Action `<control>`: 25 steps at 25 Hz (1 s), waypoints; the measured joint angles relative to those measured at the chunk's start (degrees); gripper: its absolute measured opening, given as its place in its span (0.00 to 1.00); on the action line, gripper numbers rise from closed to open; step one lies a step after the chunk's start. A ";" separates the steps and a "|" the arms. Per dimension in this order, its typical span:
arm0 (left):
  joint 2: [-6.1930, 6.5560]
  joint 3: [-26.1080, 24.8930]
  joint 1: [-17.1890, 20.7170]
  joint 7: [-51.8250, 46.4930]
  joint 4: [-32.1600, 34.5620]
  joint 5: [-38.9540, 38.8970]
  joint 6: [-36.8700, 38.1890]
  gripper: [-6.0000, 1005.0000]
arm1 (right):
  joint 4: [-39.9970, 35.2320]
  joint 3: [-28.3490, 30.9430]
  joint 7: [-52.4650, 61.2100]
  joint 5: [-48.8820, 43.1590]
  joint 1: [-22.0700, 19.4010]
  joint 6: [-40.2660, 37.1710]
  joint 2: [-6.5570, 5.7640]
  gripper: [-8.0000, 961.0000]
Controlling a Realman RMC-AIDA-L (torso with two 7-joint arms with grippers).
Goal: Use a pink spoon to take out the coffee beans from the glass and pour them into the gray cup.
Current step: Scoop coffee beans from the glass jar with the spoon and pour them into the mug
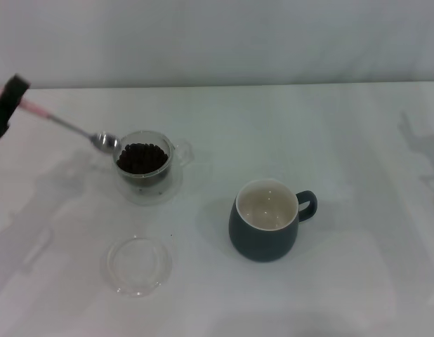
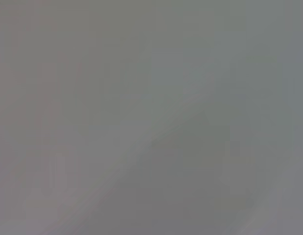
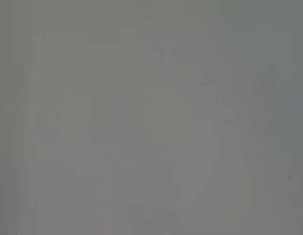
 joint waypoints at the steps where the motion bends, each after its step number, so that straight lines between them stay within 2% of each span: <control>1: 0.00 0.03 -0.89 0.46 0.04 -0.23 0.97 0.14 | 0.05 -0.04 0.00 -0.03 -0.09 -0.01 0.02 0.91; 5: 0.04 0.39 -5.52 2.10 0.11 -0.42 7.91 0.14 | 0.63 -0.01 -0.06 -0.06 -0.30 -0.05 0.10 0.91; 8: 0.04 0.53 -6.23 2.18 0.12 -0.30 9.29 0.14 | 1.22 0.18 -0.12 -0.05 -0.29 0.13 0.16 0.91; 9: 0.00 1.58 -8.04 3.02 0.13 0.25 13.94 0.14 | 1.42 0.21 -0.10 0.01 -0.29 0.13 0.18 0.91; 16: -0.17 7.41 -10.68 4.22 0.03 0.85 20.35 0.14 | 2.19 0.82 0.13 0.26 -2.11 -1.06 0.15 0.91; 20: -0.24 10.27 -11.62 4.76 0.08 0.85 21.16 0.14 | 2.27 1.12 0.16 0.28 -2.60 -1.16 0.24 0.91; 25: -0.26 11.32 -11.92 5.91 0.07 0.84 22.45 0.14 | 2.28 1.13 0.17 0.29 -2.67 -1.19 0.23 0.91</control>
